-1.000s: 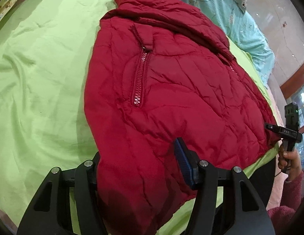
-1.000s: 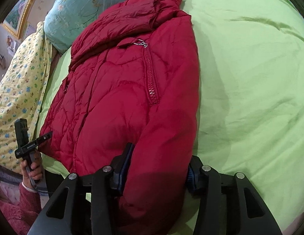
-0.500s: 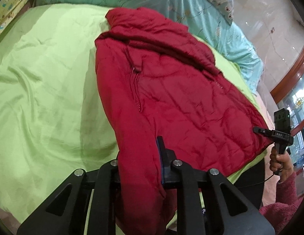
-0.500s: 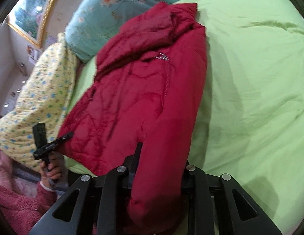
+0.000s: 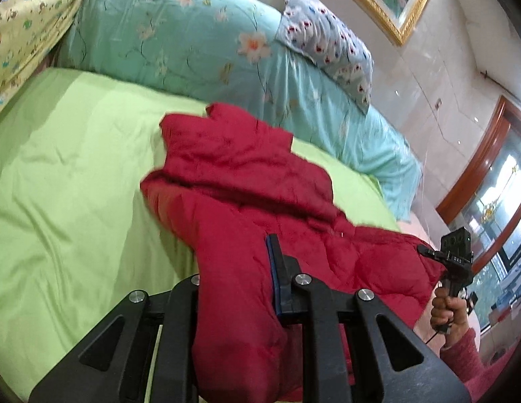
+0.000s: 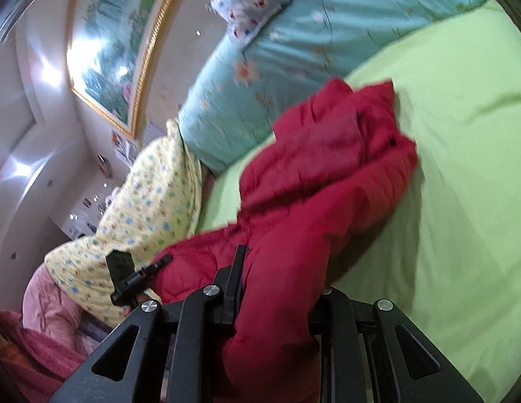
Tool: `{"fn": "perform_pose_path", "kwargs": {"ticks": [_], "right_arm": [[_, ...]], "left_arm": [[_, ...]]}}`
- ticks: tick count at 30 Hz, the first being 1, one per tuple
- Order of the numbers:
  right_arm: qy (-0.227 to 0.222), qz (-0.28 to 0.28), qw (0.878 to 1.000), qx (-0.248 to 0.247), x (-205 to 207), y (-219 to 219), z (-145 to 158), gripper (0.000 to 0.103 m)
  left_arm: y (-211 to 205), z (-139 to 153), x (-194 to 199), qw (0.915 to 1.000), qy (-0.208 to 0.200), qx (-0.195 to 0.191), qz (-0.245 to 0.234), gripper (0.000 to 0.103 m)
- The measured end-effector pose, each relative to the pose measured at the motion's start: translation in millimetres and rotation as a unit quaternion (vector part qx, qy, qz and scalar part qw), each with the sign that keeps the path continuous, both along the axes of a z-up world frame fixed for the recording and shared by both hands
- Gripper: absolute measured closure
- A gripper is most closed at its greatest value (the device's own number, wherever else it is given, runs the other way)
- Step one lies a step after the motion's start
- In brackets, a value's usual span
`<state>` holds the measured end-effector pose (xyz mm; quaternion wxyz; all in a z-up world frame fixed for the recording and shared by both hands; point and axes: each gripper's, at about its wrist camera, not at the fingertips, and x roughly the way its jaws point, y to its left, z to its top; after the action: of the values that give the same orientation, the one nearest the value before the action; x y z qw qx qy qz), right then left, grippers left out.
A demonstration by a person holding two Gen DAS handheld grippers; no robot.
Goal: Fold large clothes
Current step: 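Lift the hem and fold it toward the collar with both tools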
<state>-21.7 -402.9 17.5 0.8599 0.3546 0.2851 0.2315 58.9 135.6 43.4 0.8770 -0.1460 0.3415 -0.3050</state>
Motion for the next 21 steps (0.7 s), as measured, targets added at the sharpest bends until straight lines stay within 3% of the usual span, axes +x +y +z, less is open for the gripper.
{"fn": "perform_pose_path", "kwargs": {"ticks": [10, 21], "right_arm": [[-0.033, -0.065, 0.997, 0.021, 44.9, -30.1, 16.5, 0.082], [-0.028, -0.097, 0.995, 0.002, 103.4, -36.2, 24.0, 0.082]], "left_arm": [[0.2, 20.9, 61.6, 0.9980, 0.013, -0.051, 0.033, 0.087], [-21.1, 26.4, 114.3, 0.9972, 0.005, -0.040, 0.063, 0.087]]}}
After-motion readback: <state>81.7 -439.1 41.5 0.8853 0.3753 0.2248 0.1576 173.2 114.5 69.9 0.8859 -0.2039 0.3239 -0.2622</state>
